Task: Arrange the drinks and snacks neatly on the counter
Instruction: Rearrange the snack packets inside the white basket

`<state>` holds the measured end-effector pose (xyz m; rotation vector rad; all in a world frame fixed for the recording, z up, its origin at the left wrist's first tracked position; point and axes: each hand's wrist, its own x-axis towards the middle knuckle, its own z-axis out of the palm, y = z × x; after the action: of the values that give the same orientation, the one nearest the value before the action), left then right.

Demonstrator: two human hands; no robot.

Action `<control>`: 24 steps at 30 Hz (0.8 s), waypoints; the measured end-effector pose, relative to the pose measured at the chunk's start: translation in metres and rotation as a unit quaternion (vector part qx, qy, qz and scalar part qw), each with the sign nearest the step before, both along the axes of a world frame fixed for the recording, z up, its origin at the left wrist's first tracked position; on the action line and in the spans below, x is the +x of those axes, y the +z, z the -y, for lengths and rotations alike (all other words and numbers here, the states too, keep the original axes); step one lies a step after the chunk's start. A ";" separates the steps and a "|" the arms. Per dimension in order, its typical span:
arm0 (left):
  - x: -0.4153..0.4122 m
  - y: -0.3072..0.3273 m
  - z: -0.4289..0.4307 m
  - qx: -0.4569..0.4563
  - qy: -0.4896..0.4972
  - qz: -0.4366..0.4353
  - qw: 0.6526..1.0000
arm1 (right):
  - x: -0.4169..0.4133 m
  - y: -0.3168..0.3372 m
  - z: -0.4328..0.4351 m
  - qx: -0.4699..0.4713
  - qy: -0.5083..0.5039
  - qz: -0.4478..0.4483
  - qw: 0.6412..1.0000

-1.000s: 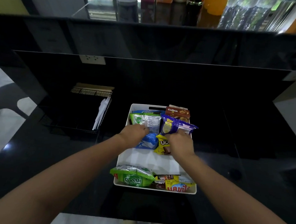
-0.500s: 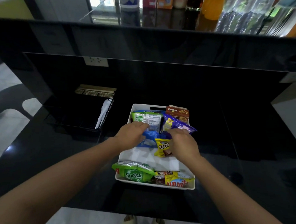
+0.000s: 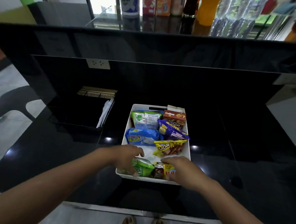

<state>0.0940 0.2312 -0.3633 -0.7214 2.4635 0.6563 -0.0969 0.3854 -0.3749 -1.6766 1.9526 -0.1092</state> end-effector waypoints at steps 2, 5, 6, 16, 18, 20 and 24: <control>-0.001 0.001 0.004 -0.018 0.003 0.014 1.000 | -0.004 -0.004 0.001 -0.004 -0.003 -0.005 1.000; -0.001 -0.002 0.008 -0.055 -0.005 0.016 0.998 | -0.008 -0.007 0.002 -0.008 -0.006 -0.028 1.000; -0.001 -0.003 0.009 -0.068 -0.006 0.009 0.998 | -0.008 -0.008 0.003 -0.011 -0.003 -0.043 0.999; -0.010 -0.006 0.028 -0.151 -0.013 -0.052 0.987 | -0.010 -0.018 0.026 -0.074 0.006 -0.118 0.990; -0.012 -0.007 0.034 -0.145 0.001 -0.050 0.988 | -0.012 -0.020 0.032 -0.082 0.006 -0.130 0.988; -0.015 -0.008 0.039 -0.131 0.022 -0.052 0.990 | -0.014 -0.021 0.038 -0.093 0.001 -0.141 0.986; -0.022 -0.010 0.046 -0.124 0.032 -0.061 0.990 | -0.018 -0.024 0.047 -0.100 -0.007 -0.150 0.984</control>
<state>0.0720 0.1850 -0.3729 -0.8810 2.6747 0.4314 -0.1148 0.3385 -0.3991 -1.9007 2.2376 -0.0606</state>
